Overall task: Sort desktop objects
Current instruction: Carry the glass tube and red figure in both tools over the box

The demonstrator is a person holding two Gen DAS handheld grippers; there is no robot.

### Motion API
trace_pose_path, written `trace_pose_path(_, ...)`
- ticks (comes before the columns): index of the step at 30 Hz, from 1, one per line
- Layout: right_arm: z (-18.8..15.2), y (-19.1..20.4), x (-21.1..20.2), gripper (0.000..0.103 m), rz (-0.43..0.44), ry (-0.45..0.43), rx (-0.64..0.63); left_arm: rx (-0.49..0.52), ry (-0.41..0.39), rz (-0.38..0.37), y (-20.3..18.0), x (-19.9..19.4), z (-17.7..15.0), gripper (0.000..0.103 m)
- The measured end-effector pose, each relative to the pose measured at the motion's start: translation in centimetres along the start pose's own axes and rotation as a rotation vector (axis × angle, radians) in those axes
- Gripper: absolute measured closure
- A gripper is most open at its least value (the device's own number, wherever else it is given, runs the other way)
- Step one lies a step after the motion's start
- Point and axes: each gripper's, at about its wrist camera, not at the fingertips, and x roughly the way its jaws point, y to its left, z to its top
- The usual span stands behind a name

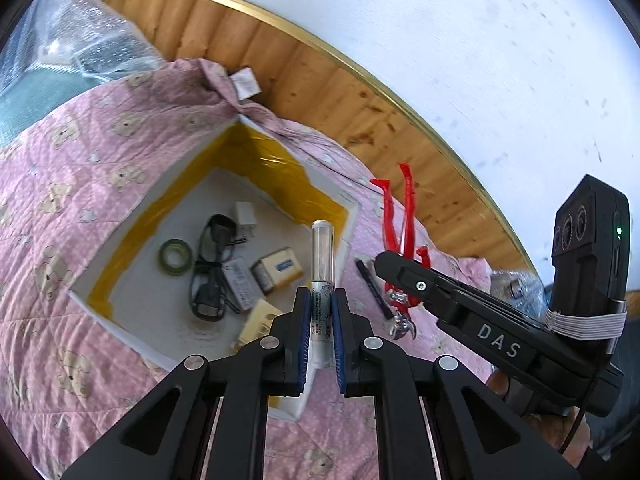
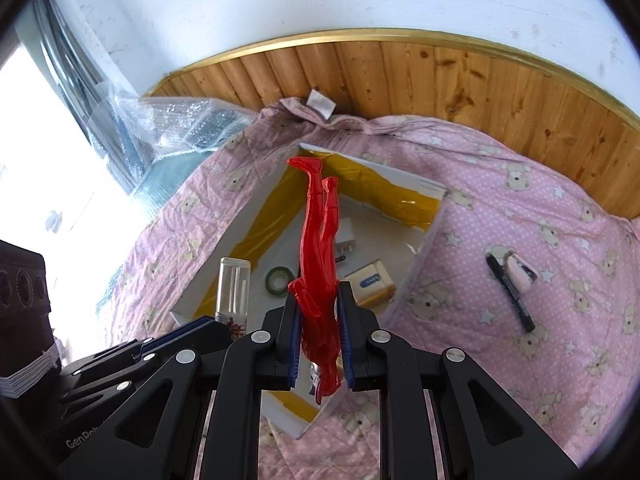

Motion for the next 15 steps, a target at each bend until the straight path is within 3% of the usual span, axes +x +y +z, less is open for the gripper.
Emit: trace_pose_path(15, 1.8, 1.0, 4.7, 0.086, 0.045, 0.060, -0.021, -0.101, 0.010, 0.087, 4.9, 1.1, 0.8, 0.092)
